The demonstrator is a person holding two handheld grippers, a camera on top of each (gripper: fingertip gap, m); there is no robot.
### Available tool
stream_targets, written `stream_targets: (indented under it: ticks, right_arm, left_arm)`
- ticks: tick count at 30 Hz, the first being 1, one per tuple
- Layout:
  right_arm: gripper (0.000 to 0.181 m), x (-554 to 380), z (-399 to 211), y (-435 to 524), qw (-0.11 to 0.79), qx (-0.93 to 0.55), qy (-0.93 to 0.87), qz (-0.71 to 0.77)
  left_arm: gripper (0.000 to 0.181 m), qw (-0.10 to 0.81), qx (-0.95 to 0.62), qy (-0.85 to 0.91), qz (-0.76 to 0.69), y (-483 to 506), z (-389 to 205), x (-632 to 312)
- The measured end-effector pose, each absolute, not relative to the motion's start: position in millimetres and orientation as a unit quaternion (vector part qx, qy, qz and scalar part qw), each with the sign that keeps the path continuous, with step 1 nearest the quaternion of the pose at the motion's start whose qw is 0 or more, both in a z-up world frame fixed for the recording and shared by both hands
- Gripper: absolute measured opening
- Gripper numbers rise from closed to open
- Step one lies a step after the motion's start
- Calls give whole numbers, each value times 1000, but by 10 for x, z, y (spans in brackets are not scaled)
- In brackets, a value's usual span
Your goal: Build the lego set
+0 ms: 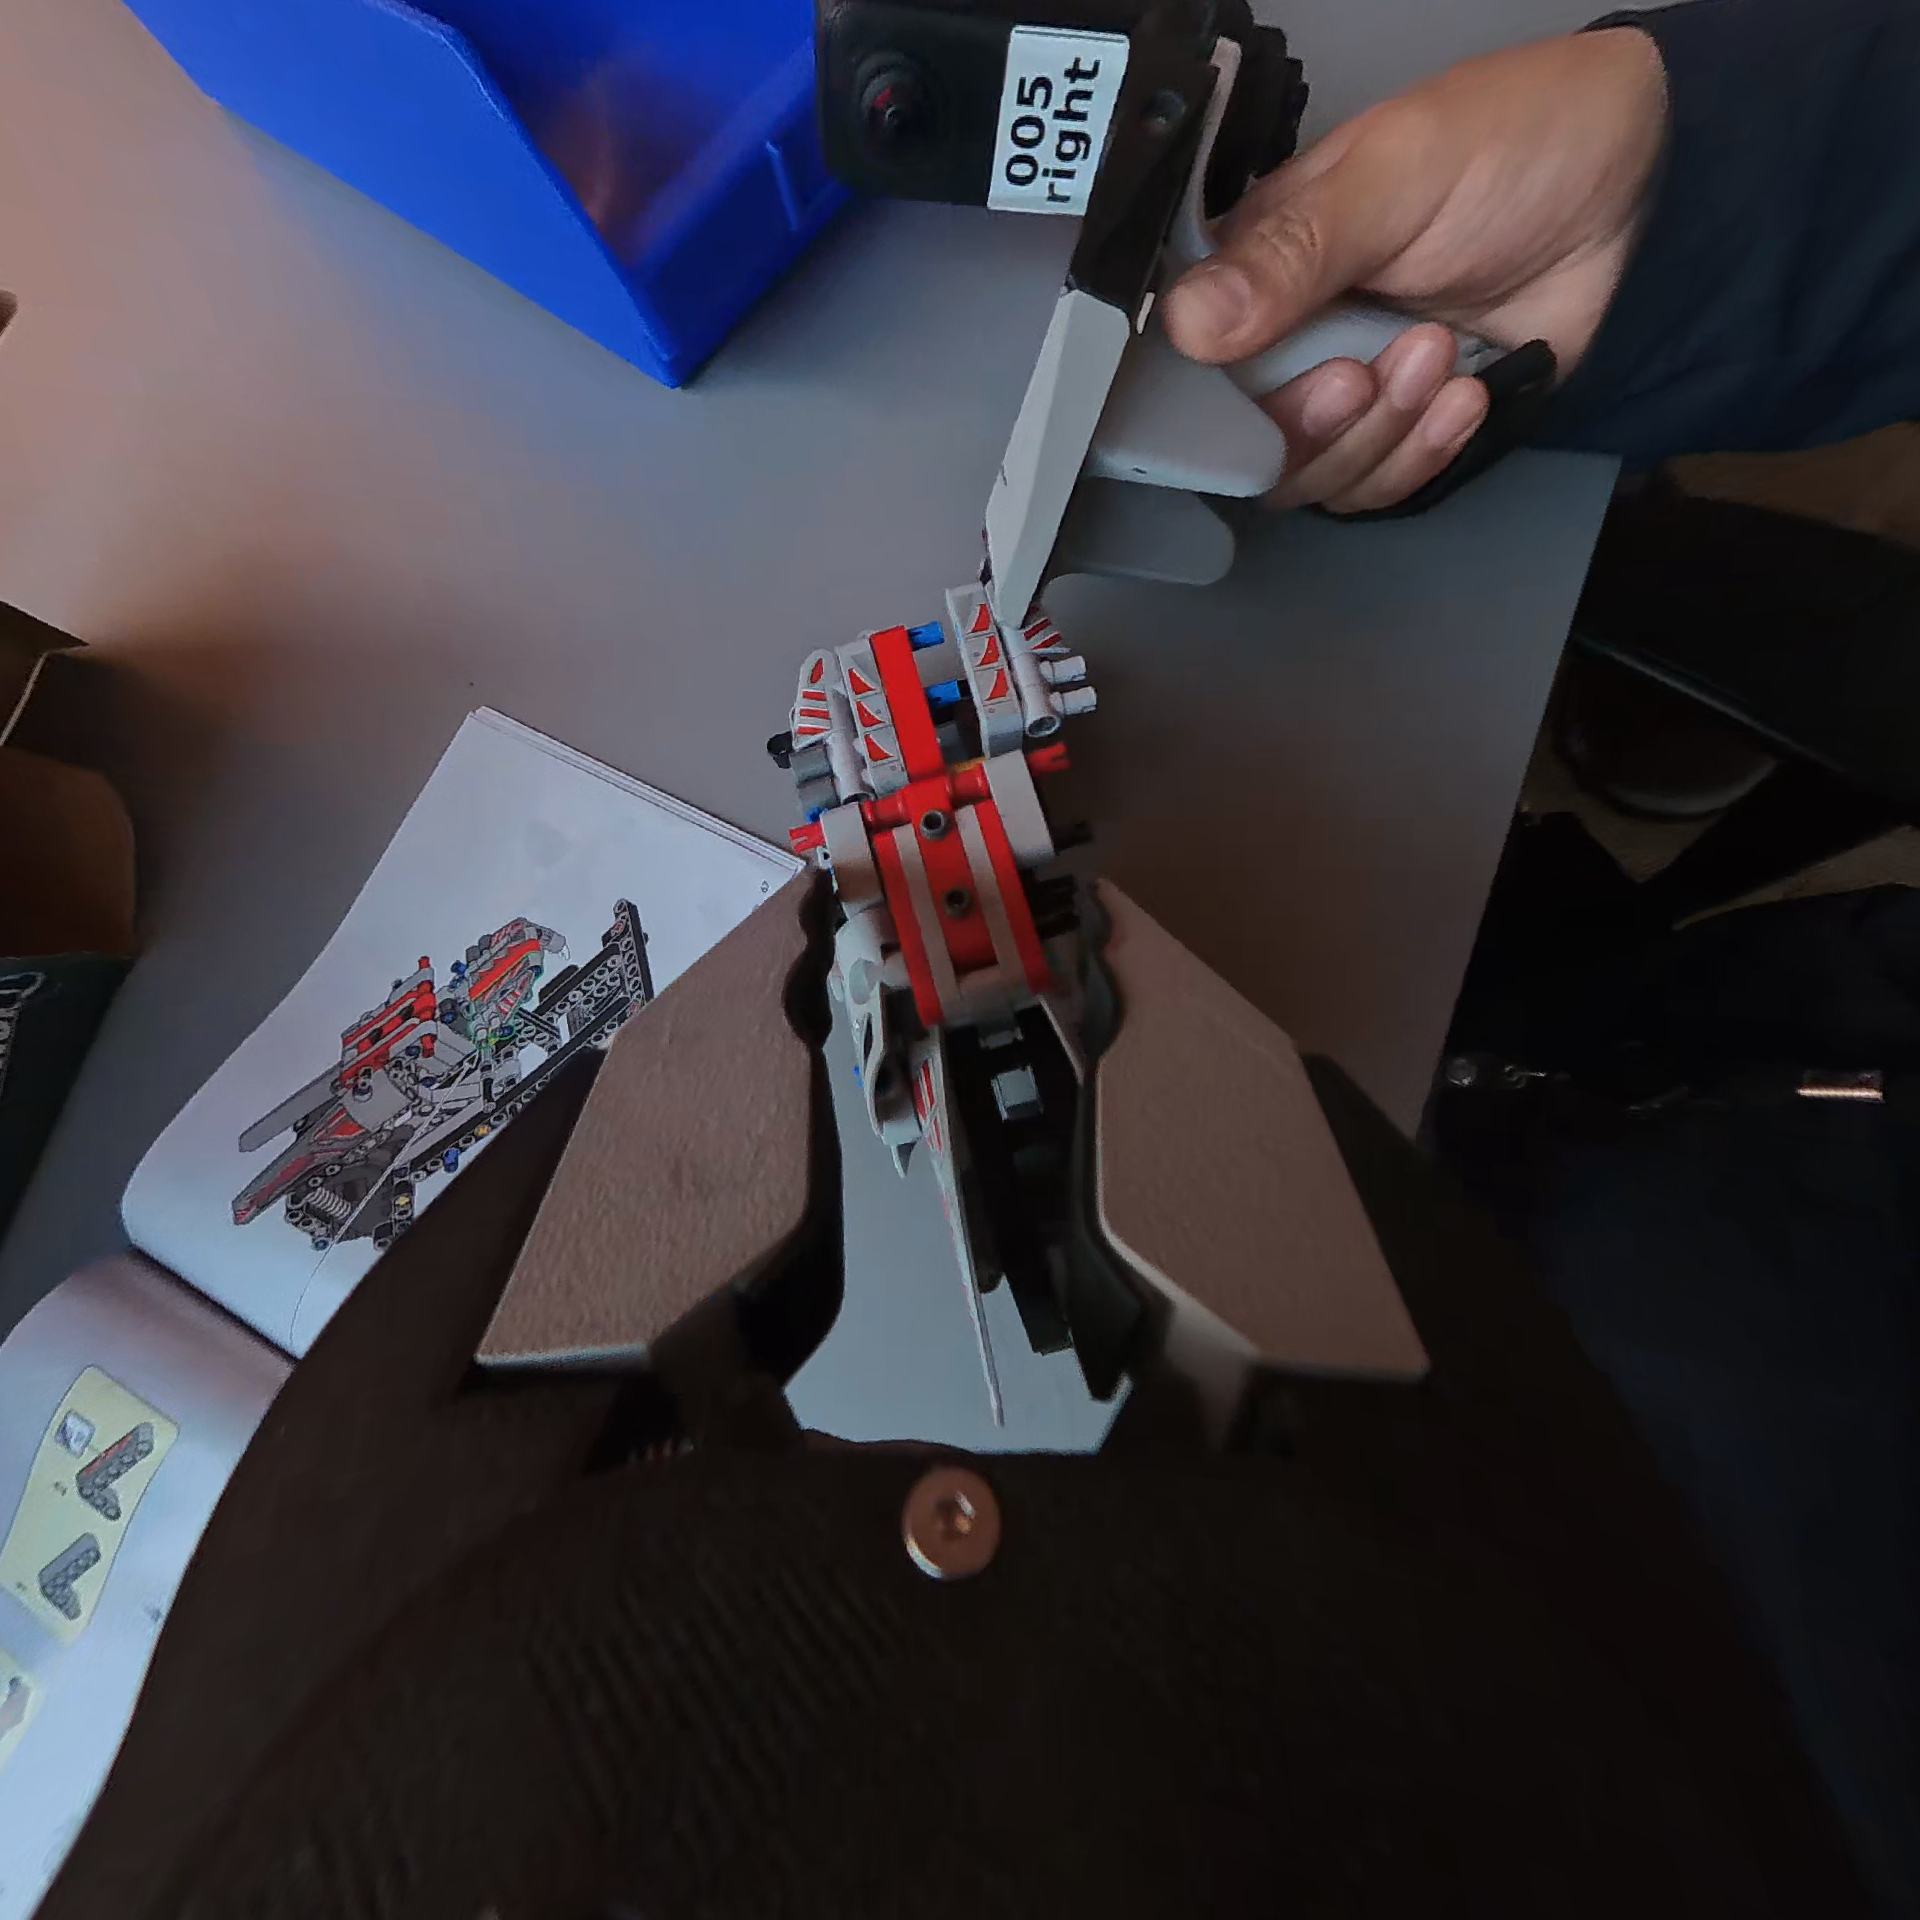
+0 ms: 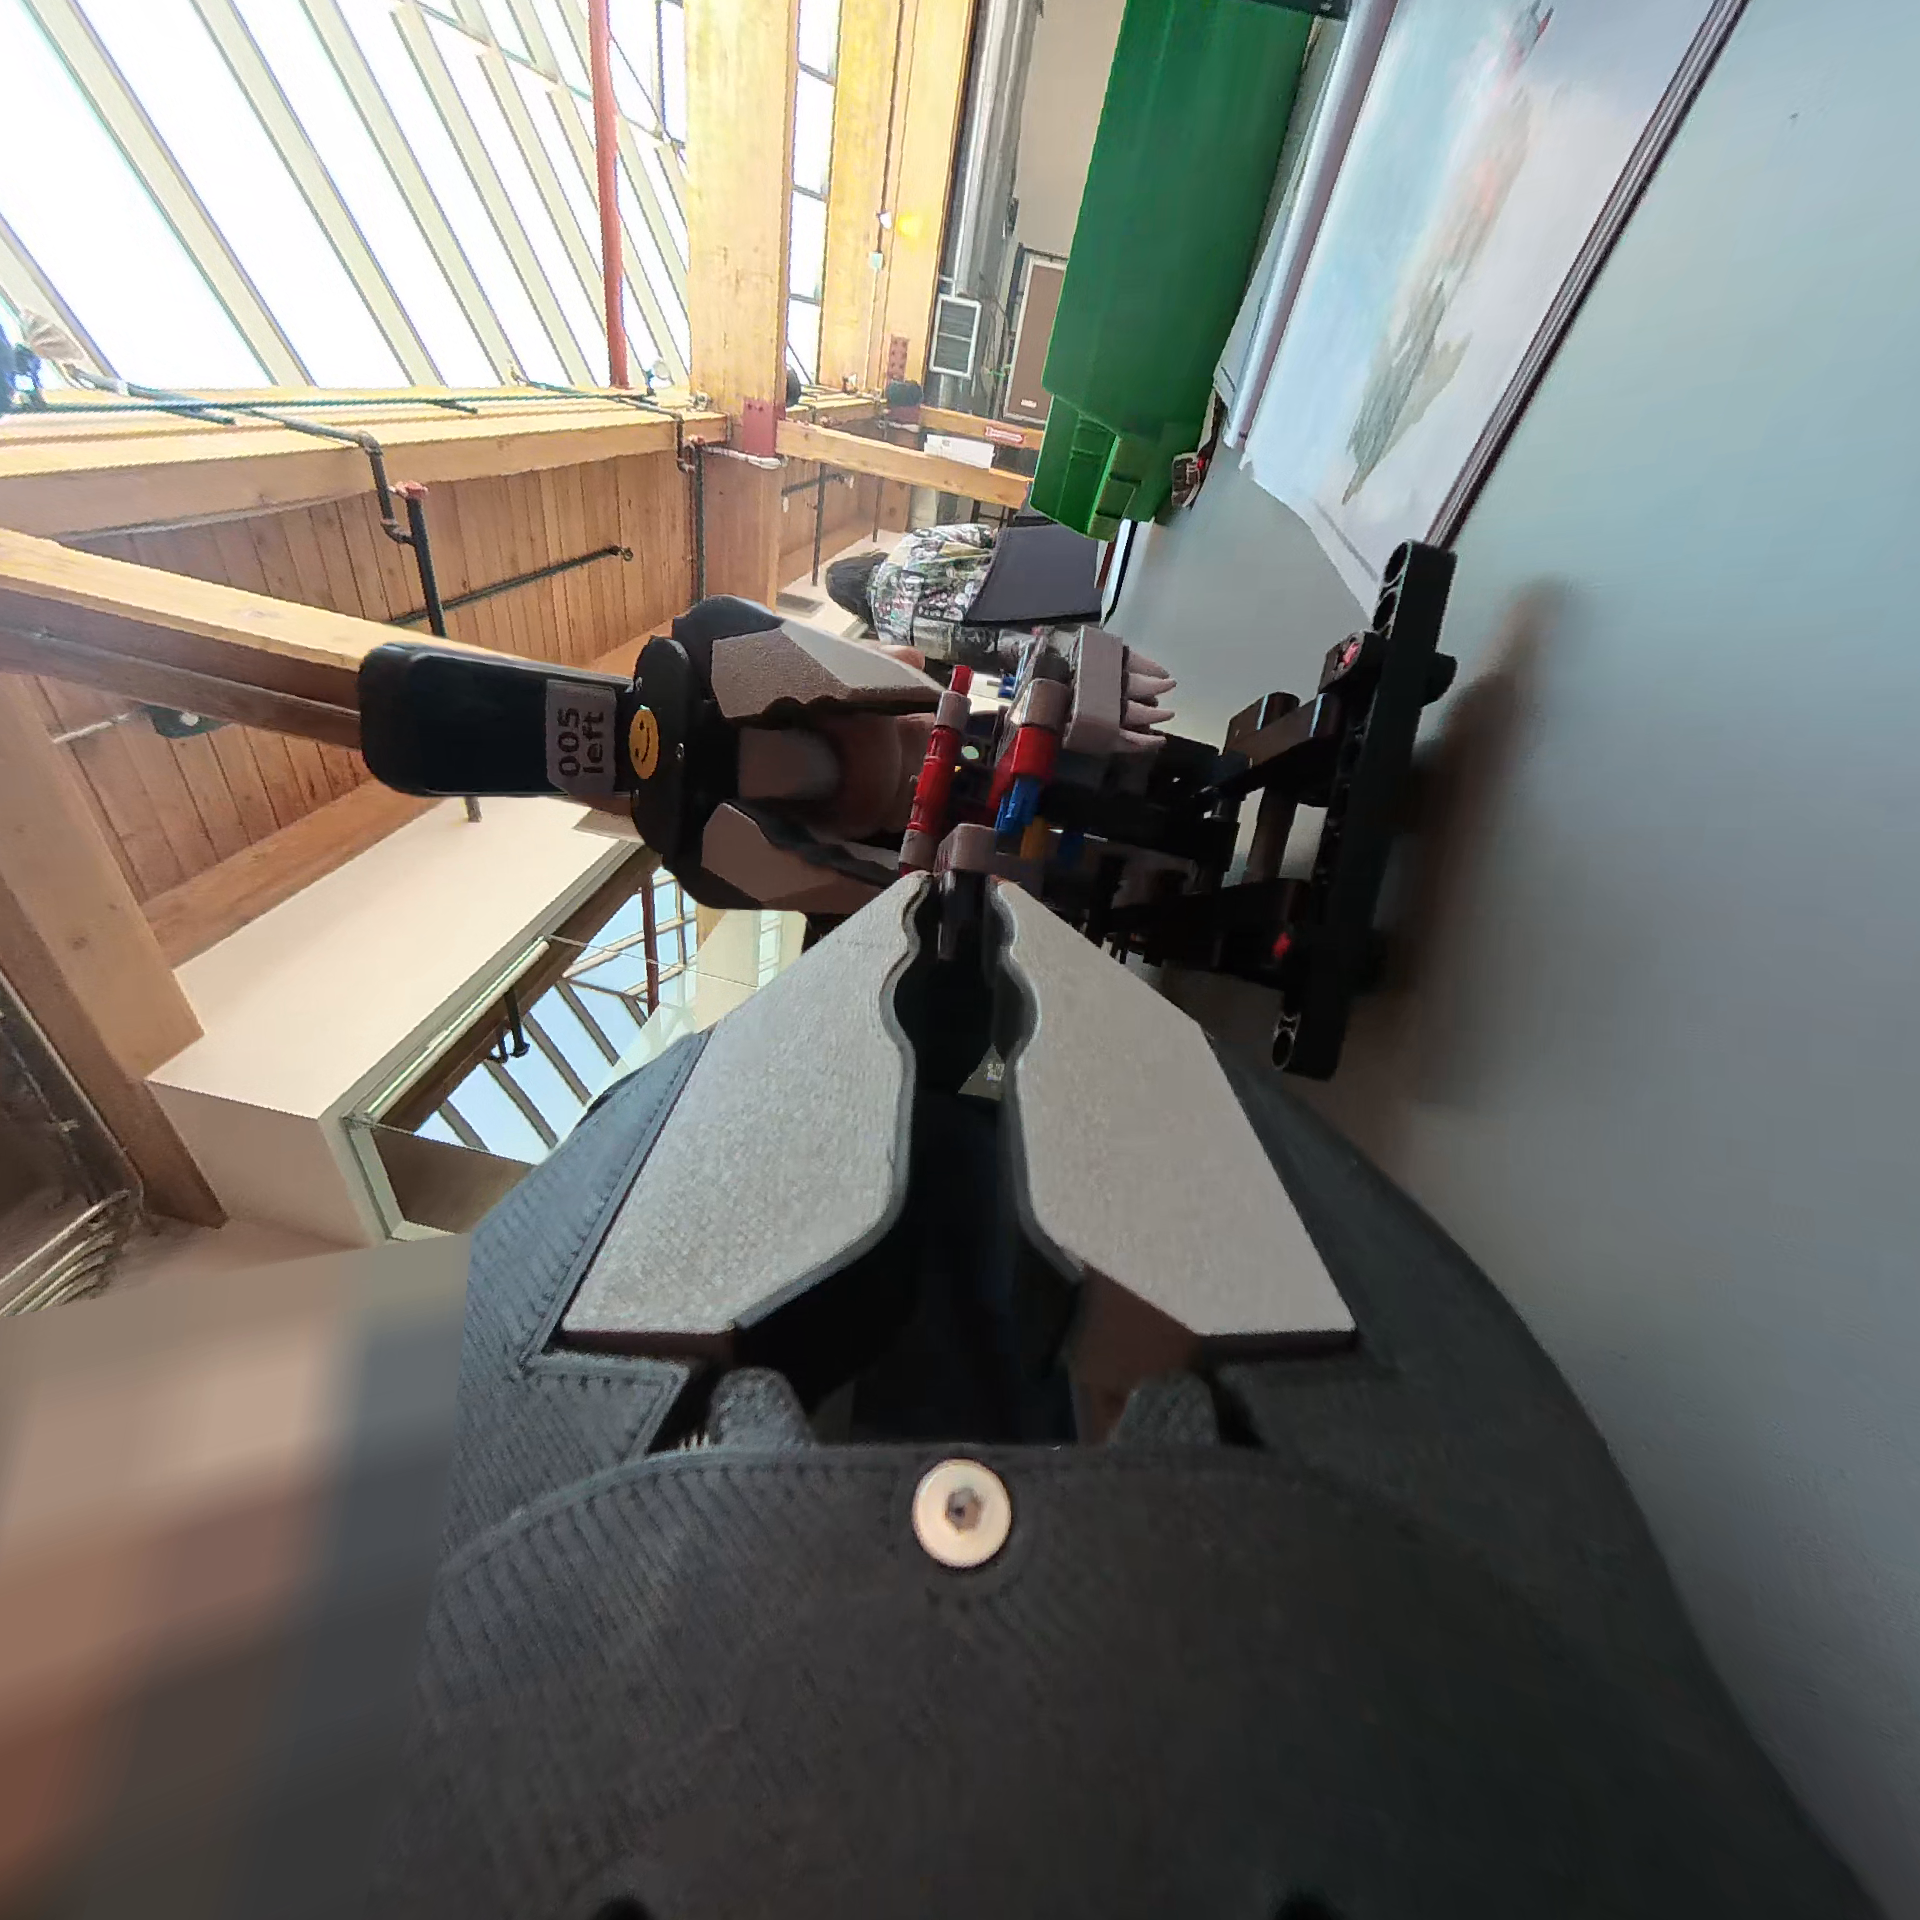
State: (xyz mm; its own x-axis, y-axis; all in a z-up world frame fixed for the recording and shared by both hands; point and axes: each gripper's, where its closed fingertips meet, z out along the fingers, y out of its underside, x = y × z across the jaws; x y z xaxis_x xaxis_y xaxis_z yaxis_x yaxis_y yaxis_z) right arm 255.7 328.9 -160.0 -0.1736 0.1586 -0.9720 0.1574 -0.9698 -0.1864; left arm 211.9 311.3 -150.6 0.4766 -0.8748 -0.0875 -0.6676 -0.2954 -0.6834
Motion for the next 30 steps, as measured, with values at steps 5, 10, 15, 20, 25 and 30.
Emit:
stream_targets:
  ticks: [5,10,15,20,25,30]
  right_arm:
    - [4,2553,-1578,3333,20,-643,-93,760]
    - [27,2541,-1542,3408,44,-652,-76,753]
    - [8,2455,-1517,3366,45,-656,-73,750]
    - [5,2510,-1549,3294,36,-662,-64,746]
    - [4,2554,-1577,3302,22,-647,-36,762]
    - [16,2494,-1588,3244,15,-642,-30,766]
  left_arm:
    - [46,346,-782,499,-142,3136,-1516,2140]
    - [46,350,-776,498,-162,3134,-1514,2144]
    - [46,361,-771,494,-177,3135,-1517,2146]
    - [46,365,-763,501,-184,3123,-1518,2163]
    - [46,372,-757,503,-190,3119,-1517,2189]
    - [45,373,-756,498,-203,3121,-1515,2191]
